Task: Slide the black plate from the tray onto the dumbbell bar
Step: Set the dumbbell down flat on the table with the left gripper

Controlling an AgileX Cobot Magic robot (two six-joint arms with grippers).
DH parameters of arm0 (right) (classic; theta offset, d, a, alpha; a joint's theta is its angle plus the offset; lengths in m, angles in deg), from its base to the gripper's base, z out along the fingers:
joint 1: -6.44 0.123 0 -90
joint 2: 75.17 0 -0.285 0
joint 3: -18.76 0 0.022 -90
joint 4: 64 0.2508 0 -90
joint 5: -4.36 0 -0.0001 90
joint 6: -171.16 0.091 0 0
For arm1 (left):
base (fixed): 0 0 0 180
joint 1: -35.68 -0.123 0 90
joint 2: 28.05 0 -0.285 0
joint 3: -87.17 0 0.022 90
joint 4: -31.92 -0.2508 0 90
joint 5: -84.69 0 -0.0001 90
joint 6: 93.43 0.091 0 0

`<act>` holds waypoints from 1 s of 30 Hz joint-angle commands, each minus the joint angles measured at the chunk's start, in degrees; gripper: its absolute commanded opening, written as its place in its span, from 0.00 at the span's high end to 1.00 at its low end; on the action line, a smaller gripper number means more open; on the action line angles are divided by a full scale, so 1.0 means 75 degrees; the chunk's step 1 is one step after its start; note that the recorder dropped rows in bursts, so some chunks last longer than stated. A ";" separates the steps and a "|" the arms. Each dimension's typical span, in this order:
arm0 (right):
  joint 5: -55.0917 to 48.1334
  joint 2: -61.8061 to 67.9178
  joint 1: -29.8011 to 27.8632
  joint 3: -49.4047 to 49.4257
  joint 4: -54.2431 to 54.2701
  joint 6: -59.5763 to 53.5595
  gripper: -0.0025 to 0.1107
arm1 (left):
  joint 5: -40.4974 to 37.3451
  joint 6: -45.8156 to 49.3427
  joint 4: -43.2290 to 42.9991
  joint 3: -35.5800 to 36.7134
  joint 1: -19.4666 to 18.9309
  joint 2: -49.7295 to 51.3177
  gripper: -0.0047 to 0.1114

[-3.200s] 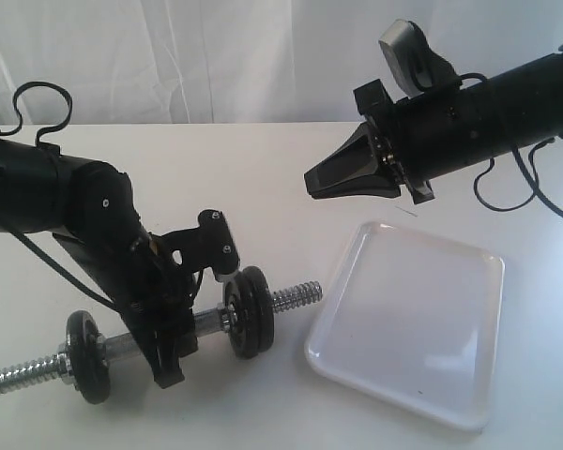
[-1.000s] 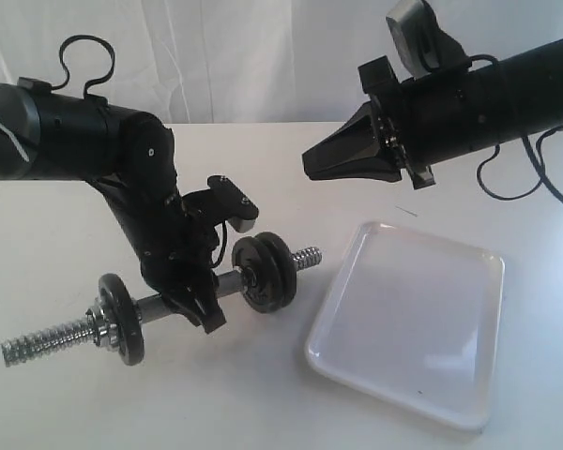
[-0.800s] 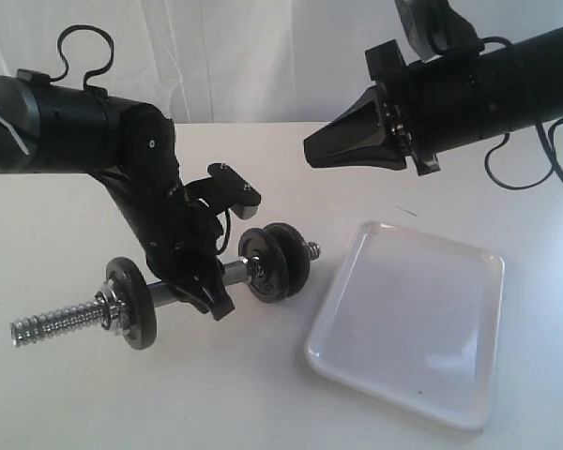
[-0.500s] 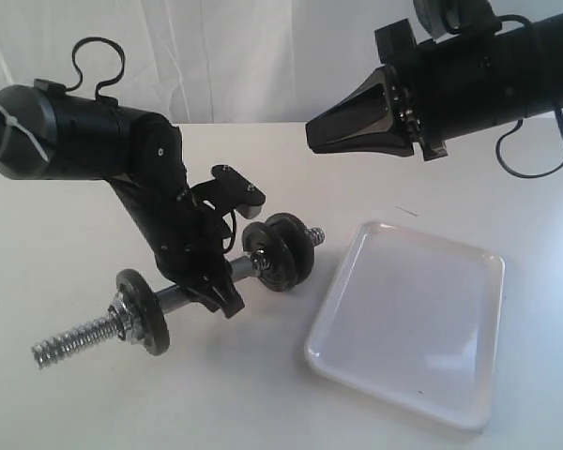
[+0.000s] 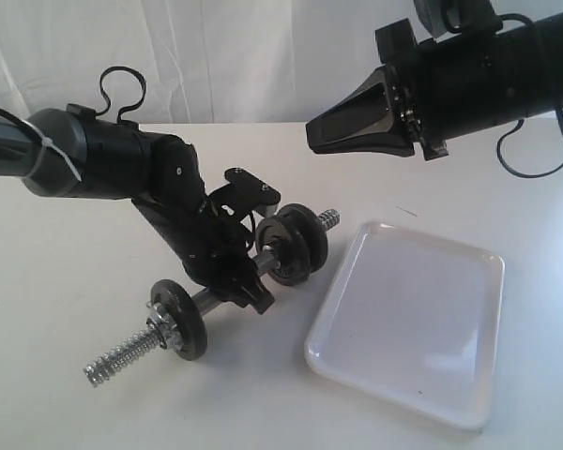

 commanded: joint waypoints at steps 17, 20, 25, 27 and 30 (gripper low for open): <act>-0.0019 -0.0059 0.0011 -0.0014 -0.0041 -0.0103 0.98 | 0.1082 -0.0107 0.0443 -0.0256 0.0032 -0.0784 0.96; -0.0019 -0.0059 0.0011 -0.0014 -0.0074 -0.0103 0.98 | 0.1156 -0.0107 0.0443 -0.0256 0.0032 -0.0807 0.96; -0.0019 -0.0059 0.0011 -0.0014 -0.0074 -0.0103 0.98 | 0.1258 -0.0107 0.0443 -0.0256 0.0032 -0.0884 0.96; -0.0019 -0.0059 0.0011 -0.0014 -0.0092 -0.0103 0.98 | 0.1273 -0.0107 0.0443 -0.0256 0.0032 -0.0929 0.96; -0.0019 -0.0059 0.0011 -0.0014 -0.0092 -0.0103 0.98 | 0.1302 -0.0107 0.0443 -0.0256 0.0032 -0.0983 0.96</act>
